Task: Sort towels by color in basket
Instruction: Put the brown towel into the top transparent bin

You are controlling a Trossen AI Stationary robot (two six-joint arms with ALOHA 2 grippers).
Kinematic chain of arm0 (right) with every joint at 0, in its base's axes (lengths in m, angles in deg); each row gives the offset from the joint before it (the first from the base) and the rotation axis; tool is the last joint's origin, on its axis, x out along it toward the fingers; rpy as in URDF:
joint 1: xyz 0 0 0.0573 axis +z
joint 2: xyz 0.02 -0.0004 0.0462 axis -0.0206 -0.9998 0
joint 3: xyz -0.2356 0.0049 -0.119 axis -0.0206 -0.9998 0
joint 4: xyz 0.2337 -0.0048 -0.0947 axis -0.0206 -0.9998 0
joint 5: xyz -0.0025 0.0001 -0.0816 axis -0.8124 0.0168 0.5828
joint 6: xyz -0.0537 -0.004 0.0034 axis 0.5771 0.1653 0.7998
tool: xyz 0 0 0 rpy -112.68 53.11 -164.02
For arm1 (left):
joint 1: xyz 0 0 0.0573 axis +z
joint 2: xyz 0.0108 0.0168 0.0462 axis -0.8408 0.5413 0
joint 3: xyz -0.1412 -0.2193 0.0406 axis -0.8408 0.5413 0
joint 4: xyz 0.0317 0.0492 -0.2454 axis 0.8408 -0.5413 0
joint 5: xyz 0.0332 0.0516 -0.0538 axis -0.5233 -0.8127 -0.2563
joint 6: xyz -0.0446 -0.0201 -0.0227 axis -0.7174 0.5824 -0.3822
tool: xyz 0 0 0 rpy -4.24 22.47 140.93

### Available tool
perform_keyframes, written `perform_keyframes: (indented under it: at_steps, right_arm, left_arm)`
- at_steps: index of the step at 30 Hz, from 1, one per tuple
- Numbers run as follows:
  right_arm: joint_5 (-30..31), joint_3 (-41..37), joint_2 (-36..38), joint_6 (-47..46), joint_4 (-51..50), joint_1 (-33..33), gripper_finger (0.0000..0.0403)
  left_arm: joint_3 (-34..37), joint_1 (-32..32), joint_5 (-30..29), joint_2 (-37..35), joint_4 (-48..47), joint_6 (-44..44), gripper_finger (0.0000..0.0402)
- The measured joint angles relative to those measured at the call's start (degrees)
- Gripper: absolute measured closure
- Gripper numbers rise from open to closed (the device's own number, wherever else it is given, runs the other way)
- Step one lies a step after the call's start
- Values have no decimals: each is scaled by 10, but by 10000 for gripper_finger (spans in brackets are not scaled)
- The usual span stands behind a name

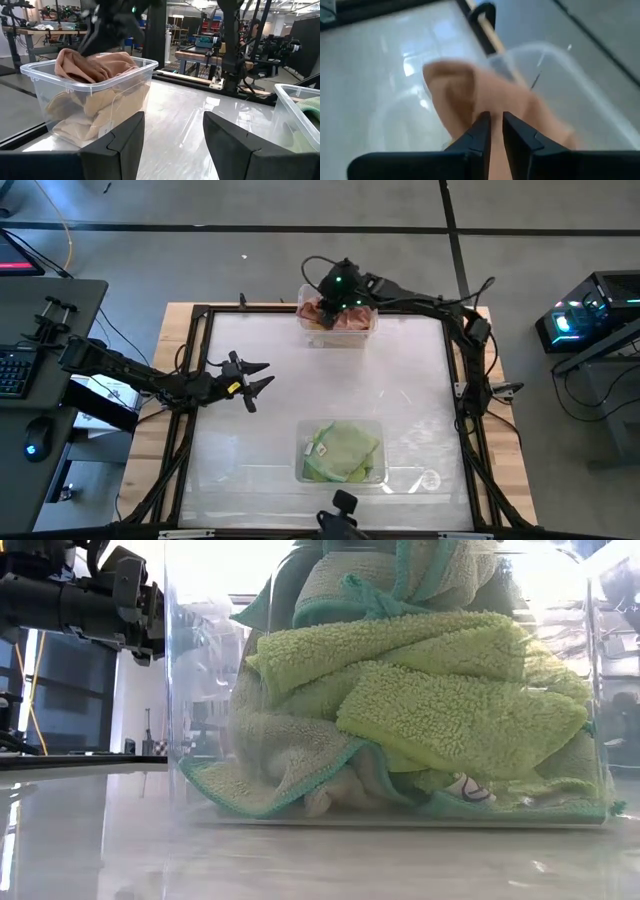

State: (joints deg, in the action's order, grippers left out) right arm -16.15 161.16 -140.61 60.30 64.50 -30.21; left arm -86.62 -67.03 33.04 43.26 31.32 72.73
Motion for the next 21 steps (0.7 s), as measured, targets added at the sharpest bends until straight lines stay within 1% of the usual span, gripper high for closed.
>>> perform_keyframes:
  at_steps: [3, 6, 11, 16, 21]
  right_arm:
    - [-13, 0, -29, -4, -8, -1, 362]
    - [-10, 0, -54, 3, -17, -1, 362]
    - [-7, 0, -69, 1, -18, 0, 362]
    - [-1, 0, -66, -6, -22, -1, 362]
    - [9, -1, -24, 9, -26, 3, 375]
  left_arm:
    - [0, 0, 0, 0, 0, 0, 213]
    - [0, 0, -1, 0, -2, 0, 213]
    - [0, 0, -1, 0, -4, 0, 213]
    - [0, 0, -2, 0, -4, 0, 213]
    - [0, 0, -2, 0, -5, 0, 213]
